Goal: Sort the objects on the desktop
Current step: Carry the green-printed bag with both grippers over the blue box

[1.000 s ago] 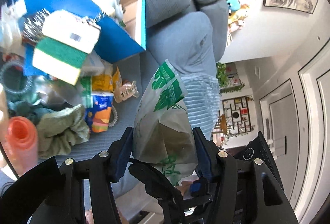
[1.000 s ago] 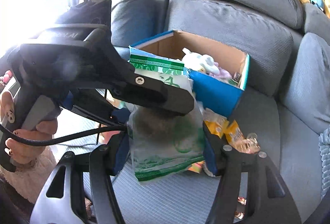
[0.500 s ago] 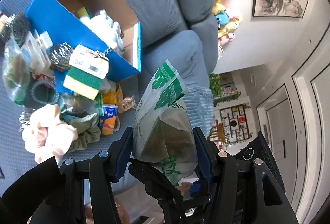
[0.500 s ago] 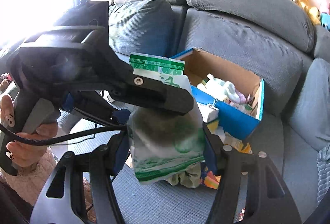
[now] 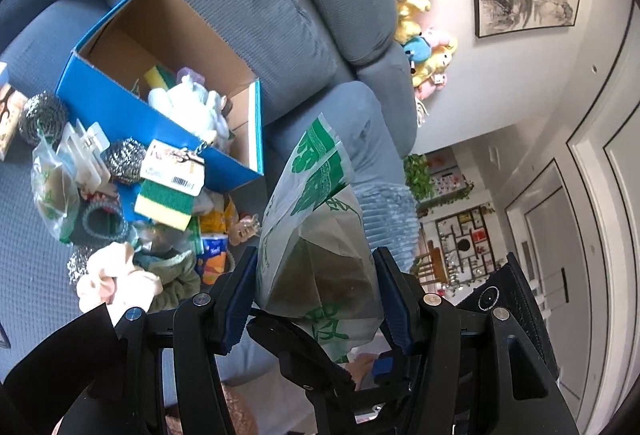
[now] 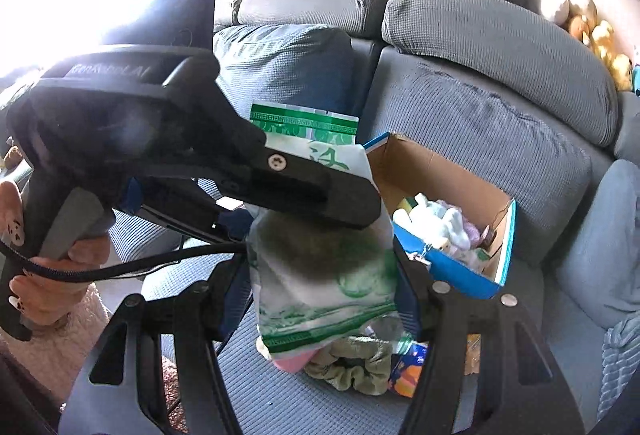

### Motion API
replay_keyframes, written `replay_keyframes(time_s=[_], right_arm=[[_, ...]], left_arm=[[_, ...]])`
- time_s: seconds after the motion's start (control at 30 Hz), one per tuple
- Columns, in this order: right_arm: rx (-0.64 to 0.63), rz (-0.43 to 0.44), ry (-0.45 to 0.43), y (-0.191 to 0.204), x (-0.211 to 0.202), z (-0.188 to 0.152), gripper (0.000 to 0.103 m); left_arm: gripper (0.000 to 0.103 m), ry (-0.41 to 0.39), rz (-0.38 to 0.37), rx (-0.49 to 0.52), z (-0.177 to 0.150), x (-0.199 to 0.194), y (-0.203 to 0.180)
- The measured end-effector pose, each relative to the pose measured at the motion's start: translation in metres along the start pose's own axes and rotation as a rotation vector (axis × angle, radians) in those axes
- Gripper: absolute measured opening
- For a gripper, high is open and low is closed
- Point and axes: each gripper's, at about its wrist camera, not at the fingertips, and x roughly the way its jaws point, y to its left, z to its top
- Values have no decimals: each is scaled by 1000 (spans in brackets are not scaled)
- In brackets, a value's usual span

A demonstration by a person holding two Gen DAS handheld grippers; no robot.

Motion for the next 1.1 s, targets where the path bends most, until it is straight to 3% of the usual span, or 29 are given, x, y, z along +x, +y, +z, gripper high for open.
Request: replay_keyframes(time_s=[0.57,1.1], right_arm=[[-19,-18,-94,-19,10,17,62],[-1,25,-134,-45,47,28,62]], left_arm=[[58,-50,41,119,30,9,-18],[58,-82,63,140,61,21,-3]])
